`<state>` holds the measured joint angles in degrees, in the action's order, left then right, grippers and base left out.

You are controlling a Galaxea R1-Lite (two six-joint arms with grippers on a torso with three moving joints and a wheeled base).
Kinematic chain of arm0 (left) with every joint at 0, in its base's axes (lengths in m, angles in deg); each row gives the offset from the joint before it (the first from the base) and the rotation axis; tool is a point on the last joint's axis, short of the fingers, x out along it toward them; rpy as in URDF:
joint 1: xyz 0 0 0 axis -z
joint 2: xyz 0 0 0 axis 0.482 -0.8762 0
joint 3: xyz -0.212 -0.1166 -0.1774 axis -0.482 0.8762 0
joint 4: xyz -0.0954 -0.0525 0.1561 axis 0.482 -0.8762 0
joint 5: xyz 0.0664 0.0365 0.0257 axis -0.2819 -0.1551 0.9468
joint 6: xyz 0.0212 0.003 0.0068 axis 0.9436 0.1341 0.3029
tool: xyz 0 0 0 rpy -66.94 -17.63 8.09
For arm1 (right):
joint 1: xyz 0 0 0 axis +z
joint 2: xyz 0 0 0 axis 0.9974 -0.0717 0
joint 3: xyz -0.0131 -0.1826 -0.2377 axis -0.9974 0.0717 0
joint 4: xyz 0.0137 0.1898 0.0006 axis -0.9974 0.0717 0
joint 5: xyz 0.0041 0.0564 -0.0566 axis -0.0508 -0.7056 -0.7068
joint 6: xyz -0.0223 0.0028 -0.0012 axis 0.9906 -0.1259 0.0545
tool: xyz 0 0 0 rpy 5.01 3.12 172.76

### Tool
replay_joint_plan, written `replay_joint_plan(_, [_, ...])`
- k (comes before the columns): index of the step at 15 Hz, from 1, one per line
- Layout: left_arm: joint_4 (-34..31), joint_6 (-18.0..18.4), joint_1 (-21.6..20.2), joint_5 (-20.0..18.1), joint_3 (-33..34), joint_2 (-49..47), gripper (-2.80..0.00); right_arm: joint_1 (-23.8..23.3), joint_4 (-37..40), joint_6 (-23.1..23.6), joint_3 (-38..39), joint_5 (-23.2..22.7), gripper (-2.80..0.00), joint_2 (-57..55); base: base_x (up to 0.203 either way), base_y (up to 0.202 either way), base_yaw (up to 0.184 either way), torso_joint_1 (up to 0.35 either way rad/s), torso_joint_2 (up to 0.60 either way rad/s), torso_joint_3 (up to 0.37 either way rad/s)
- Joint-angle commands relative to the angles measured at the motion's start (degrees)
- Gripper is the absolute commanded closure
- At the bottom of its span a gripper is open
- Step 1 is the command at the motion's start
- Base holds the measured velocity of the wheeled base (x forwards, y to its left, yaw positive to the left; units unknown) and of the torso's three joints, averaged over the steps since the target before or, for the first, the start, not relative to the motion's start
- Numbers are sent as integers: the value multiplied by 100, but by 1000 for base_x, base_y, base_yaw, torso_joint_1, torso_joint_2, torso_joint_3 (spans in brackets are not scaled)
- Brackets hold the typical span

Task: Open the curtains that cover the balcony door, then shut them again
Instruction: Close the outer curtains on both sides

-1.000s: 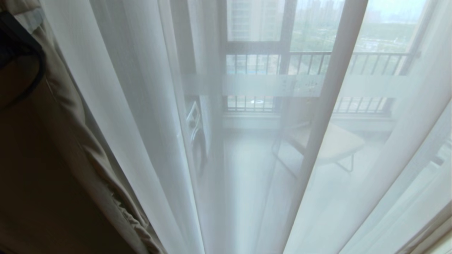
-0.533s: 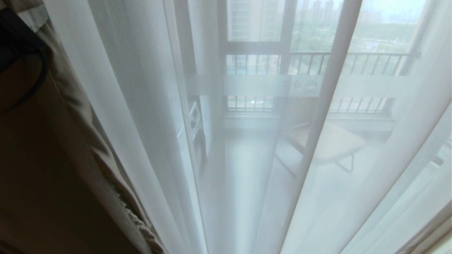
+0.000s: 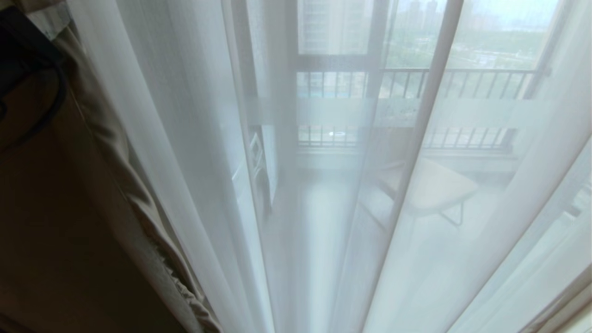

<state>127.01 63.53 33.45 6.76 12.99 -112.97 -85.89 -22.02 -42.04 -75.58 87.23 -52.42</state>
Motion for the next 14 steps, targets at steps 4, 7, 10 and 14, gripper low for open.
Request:
replay_joint_plan(4, [-2, -7, 178, -15, 1, -88, 0, 0, -8, 0, 0, 2, 0, 2, 0, 0, 0, 0, 0, 0])
replay_joint_plan(7, [-2, -7, 267, -15, 1, -114, 0, 0, 1, 0, 0, 2, 0, 2, 0, 0, 0, 0, 0, 0])
replay_joint_plan(10, [-2, -7, 363, -15, -7, -132, 0, 0, 1, 0, 0, 2, 0, 2, 0, 0, 0, 0, 0, 0])
replay_joint_plan(14, [-2, 10, 533, -24, -16, -132, 0, 0, -3, 0, 0, 2, 0, 2, 0, 0, 0, 0, 0, 0])
